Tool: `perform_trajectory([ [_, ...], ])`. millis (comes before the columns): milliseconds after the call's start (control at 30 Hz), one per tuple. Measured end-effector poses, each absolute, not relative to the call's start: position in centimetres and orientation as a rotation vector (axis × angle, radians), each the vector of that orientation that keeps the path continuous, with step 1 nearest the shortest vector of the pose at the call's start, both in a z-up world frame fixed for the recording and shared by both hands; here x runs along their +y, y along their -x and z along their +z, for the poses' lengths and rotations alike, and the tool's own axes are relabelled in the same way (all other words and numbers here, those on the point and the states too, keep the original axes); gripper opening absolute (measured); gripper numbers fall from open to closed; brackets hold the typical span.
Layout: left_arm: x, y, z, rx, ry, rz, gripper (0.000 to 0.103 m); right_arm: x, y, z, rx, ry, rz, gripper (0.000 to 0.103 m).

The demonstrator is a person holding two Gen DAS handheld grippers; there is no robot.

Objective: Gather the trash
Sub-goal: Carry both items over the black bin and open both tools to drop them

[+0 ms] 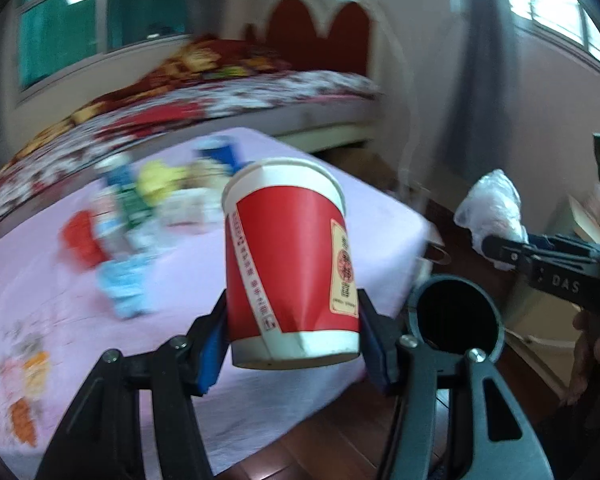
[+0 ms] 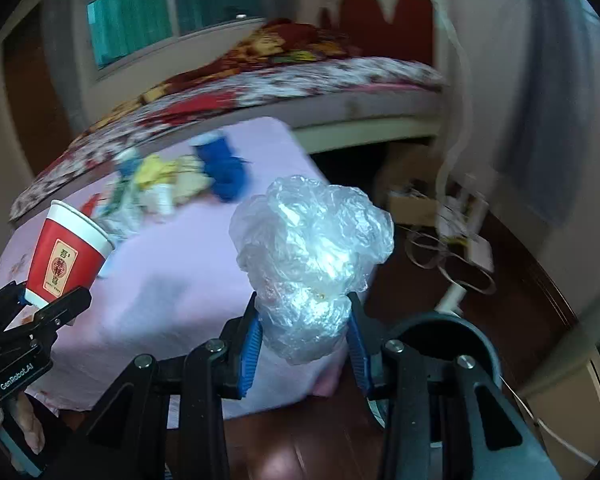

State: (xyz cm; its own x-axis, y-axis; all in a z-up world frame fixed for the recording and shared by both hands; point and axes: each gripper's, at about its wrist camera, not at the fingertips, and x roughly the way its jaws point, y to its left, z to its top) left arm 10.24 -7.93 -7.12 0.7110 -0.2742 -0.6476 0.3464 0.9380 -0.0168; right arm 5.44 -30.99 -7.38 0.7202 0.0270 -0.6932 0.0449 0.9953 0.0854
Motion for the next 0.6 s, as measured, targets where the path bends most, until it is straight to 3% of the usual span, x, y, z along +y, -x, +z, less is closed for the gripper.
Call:
perform_trajectory([
  [300, -19.4, -10.0, -10.5, 0.768, -0.229, -0.62, 0.058, -40.8, -1.8, -11.1, 0.832, -0.133, -0.12, 0.041],
  [600, -26.3, -10.6, -15.7, 0.893, -0.296, -0.775, 0.058, -46.2, -1.0, -16.8, 0.943, -0.139, -0.123, 0.042],
])
